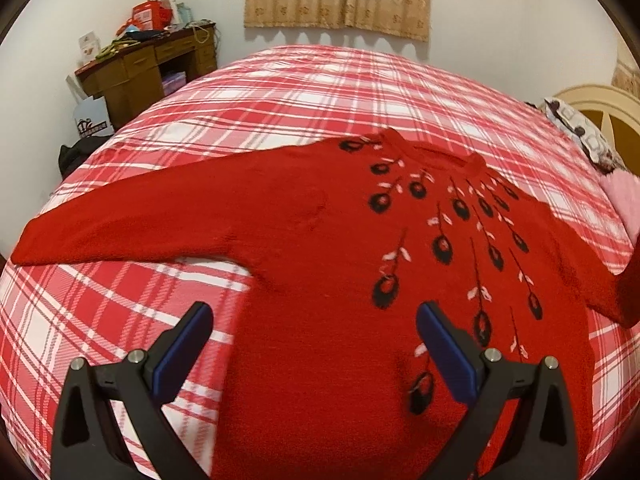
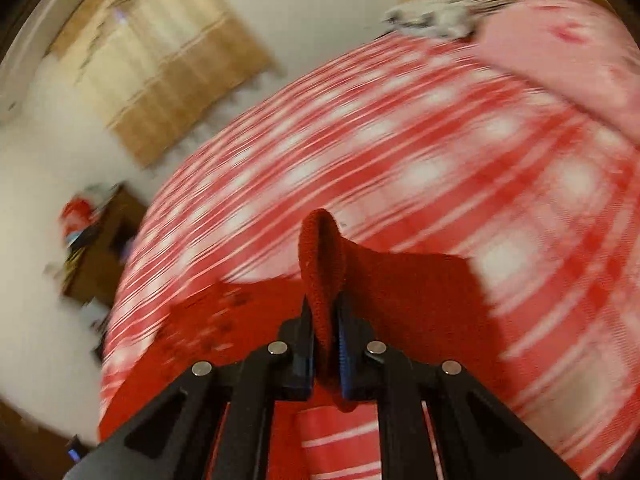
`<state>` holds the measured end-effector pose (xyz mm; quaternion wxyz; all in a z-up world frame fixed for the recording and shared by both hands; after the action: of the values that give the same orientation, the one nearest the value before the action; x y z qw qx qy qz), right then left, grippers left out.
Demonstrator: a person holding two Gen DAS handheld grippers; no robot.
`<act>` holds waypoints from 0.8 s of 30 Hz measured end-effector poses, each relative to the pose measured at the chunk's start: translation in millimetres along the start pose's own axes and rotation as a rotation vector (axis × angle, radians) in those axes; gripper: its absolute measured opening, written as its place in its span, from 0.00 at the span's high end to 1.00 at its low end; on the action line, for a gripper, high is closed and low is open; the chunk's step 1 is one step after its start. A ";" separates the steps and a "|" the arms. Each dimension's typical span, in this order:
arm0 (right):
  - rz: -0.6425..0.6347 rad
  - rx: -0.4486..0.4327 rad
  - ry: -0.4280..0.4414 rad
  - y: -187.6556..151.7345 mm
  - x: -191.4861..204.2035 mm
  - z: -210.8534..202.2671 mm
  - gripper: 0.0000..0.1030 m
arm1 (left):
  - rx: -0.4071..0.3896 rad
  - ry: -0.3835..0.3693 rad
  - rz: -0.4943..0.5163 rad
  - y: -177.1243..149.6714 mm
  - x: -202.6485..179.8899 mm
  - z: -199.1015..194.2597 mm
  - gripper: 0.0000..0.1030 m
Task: Fold small clothes
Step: 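Carry the sleeve cuff with the right tool across the sweater body and release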
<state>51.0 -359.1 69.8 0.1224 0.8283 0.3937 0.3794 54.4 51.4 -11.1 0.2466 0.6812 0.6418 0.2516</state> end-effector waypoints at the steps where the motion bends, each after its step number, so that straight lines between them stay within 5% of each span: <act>1: -0.017 0.025 0.029 -5.0 16.8 7.6 0.92 | -0.002 0.001 -0.007 0.4 3.4 -0.2 0.00; 13: -0.216 0.326 0.321 -120.7 200.4 114.6 0.92 | -0.047 0.088 -0.071 -2.5 60.7 -5.2 0.00; 17: -0.279 0.383 0.333 -163.4 233.2 149.5 0.92 | -0.053 0.119 -0.081 -6.0 78.5 -4.3 0.00; 24: -0.306 0.413 0.335 -190.3 239.0 193.4 0.91 | -0.046 0.159 -0.092 -9.5 103.4 2.8 0.00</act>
<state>180.9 -36.8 -30.4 -0.0593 0.6926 0.5974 0.3999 54.3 155.1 -16.8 0.2218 0.6230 0.6841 0.3077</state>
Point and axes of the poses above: each gripper's, at about its wrist camera, not at the fingertips, and z roughly the way its jaws point, x to its left, y to its top, the point moved 1 cm from there along z, roughly the way its jaws point, and after that the axes turned 6 degrees about z, right-handed, at the moved point
